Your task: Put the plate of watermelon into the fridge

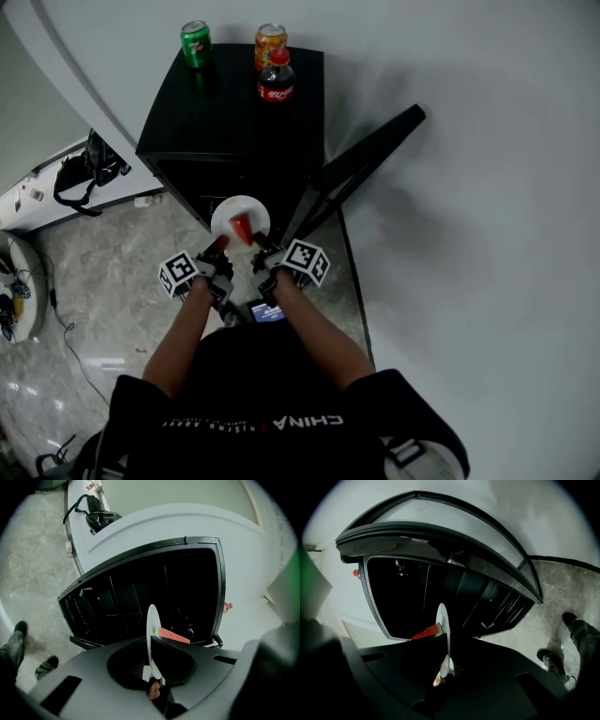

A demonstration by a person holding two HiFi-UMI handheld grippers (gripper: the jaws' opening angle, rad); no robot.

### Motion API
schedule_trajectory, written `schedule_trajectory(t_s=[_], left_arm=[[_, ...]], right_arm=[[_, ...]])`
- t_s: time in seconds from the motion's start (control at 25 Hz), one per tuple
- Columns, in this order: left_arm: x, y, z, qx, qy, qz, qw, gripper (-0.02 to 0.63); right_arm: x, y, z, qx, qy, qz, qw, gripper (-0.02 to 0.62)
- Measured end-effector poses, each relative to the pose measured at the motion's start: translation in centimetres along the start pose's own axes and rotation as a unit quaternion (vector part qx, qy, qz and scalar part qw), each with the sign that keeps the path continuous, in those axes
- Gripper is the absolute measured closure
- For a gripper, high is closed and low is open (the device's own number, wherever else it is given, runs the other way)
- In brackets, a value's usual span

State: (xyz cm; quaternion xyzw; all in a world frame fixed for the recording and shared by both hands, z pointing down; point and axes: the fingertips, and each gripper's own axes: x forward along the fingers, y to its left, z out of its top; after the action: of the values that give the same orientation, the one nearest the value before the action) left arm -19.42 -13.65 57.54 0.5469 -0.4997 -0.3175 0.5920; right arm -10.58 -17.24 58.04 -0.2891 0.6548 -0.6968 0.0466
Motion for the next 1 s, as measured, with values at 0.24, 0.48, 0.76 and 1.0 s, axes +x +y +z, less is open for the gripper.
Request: schedule_trajectory(t_s=[0.24,0.48,0.76,1.0], left_arm=[[0.1,-0.2,0.0,0.001,-0.001,0.002,1.0000,0.581],[0.1,-0.2,-0.2,0.000,-0.008,0.003,1.0000,0.581],[0.6,0.0,1.2,-0.004,-0.024,0.025,0.9994,0.581],[2.4,1.8,2.7,-0.001,-0.040,0.029,0.9988,0.583]], right_arm=[[0.0,0.1,0.2,0.002,0.000,0.003,1.000,0.574],[-0.1,0.0,0.3,0.004,0.003,0.001,1.000,0.574],[1.2,0.2,0.6,0.016,-0.015,-0.002,1.000,0.574],[3.4,-1.3,1.5,0.018,-0.038,-0.002,0.999,0.574]])
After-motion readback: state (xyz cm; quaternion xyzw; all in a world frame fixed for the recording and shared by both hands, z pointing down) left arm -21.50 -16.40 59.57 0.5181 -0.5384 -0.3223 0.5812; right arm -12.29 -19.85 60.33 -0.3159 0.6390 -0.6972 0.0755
